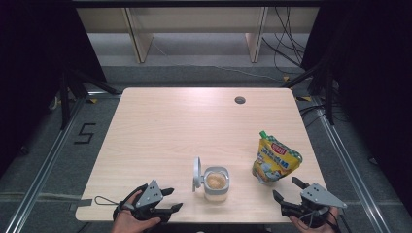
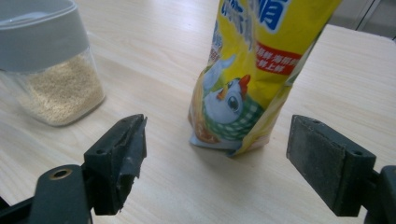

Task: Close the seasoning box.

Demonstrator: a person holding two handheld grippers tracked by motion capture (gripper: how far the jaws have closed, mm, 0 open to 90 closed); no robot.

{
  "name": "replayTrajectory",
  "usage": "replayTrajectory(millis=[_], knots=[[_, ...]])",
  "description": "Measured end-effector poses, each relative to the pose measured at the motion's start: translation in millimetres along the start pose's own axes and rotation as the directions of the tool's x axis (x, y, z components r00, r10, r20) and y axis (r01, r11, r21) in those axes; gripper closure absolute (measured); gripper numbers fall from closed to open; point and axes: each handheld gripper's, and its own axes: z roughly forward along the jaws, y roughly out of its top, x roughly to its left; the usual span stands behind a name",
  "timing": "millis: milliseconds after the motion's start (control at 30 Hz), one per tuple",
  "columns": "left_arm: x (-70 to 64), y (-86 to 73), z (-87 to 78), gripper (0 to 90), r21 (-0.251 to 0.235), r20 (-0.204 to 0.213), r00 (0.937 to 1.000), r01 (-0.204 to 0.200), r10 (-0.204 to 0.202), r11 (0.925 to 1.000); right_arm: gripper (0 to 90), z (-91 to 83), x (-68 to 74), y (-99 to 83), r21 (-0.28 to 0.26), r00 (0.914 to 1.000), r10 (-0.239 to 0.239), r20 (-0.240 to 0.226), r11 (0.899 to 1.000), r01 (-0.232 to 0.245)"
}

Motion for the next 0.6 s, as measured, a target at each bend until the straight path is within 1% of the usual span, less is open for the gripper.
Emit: replayTrajectory(millis=[33, 67, 100, 200, 233, 267, 300, 333, 367, 400, 433, 467, 500, 533, 567, 600], knots=[[0.0, 0.0, 0.0, 50.2, 0.0, 0.0, 1.0, 0.0, 0.0, 1.0, 21.0, 0.6, -0.5, -0.4, -0.006, 1.0, 0.006, -0.007, 1.0, -0.006], [0.1, 2.3, -1.7, 54.0, -0.011, -0.006, 1.0, -0.003, 0.003, 0.9999, 21.1, 0.3, -0.4, -0.6, -0.006, 0.9998, 0.018, -0.009, 1.0, -0.018], [0.8, 3.9, -3.4, 57.5, -0.005, -0.022, 0.9996, -0.019, 0.019, 0.9998, 21.3, -0.5, -1.4, -0.8, 0.0, 0.9999, 0.012, 0.002, 1.0, -0.012], [-0.4, 6.4, -5.1, 66.9, -0.017, -0.026, 0.9994, -0.023, 0.023, 0.9996, 21.3, -0.1, -3.2, -1.1, -0.009, 0.9999, 0.013, -0.001, 1.0, -0.013], [-1.0, 7.9, -6.4, 66.9, -0.02, -0.028, 0.9992, -0.029, 0.028, 0.9994, 21.3, 0.5, -3.0, -1.7, -0.012, 0.9997, 0.026, -0.002, 1.0, -0.026], [-2.0, 8.7, -5.8, 72.9, -0.04, -0.016, 0.9997, -0.019, 0.019, 0.999, 21.4, 0.3, -4.3, -2.2, -0.005, 0.9997, 0.023, 0.002, 1.0, -0.023], [-1.6, 11.6, -8.6, 75.6, -0.02, -0.031, 0.9985, -0.046, 0.046, 0.9987, 21.4, -0.4, -1.6, -2.6, 0.002, 0.9984, 0.057, 0.005, 0.998, -0.057], [-1.6, 11.6, -8.6, 78.0, -0.02, -0.031, 0.9985, -0.046, 0.046, 0.9987, 21.4, -0.4, -1.6, -2.6, 0.002, 0.9984, 0.057, 0.005, 0.998, -0.057], [-1.8, 12.4, -8.1, 79.9, -0.025, -0.038, 0.9981, -0.05, 0.049, 0.9985, 21.6, 1.1, -4.9, -2.7, -0.005, 0.9995, 0.03, -0.004, 1.0, -0.03], [-1.8, 12.4, -8.1, 81.9, -0.025, -0.038, 0.9981, -0.05, 0.049, 0.9985, 22.3, 1.5, -5.3, -3.0, -0.006, 0.9997, 0.024, 0.001, 1.0, -0.024], [-2.1, 13.6, -8.9, 83.9, -0.007, -0.037, 0.9979, -0.053, 0.053, 0.9986, 23.6, 1.1, -5.2, -2.9, -0.005, 0.9996, 0.028, -0.007, 1.0, -0.028], [-2.1, 13.6, -8.9, 85.5, -0.007, -0.037, 0.9979, -0.053, 0.053, 0.9986, 23.6, 1.1, -5.2, -2.9, -0.005, 0.9996, 0.028, -0.007, 1.0, -0.028], [-2.3, 14.9, -9.0, 86.9, -0.008, -0.03, 0.9976, -0.062, 0.062, 0.998, 23.5, 0.7, -4.5, -2.5, -0.004, 0.9995, 0.029, -0.013, 1.0, -0.029], [-2.3, 14.9, -9.0, 88.0, -0.008, -0.03, 0.9976, -0.062, 0.062, 0.998, 23.4, 1.0, -4.2, -2.2, -0.004, 0.9997, 0.019, -0.014, 1.0, -0.019], [-3.2, 17.7, -10.5, 88.7, -0.007, -0.035, 0.9969, -0.071, 0.071, 0.9975, 23.4, 1.0, -3.9, -2.1, -0.002, 0.9997, 0.018, -0.015, 1.0, -0.018], [-3.2, 17.7, -10.5, 88.8, -0.007, -0.035, 0.9969, -0.071, 0.071, 0.9975, 23.4, 1.0, -3.9, -2.1, -0.002, 0.9997, 0.018, -0.015, 1.0, -0.018]])
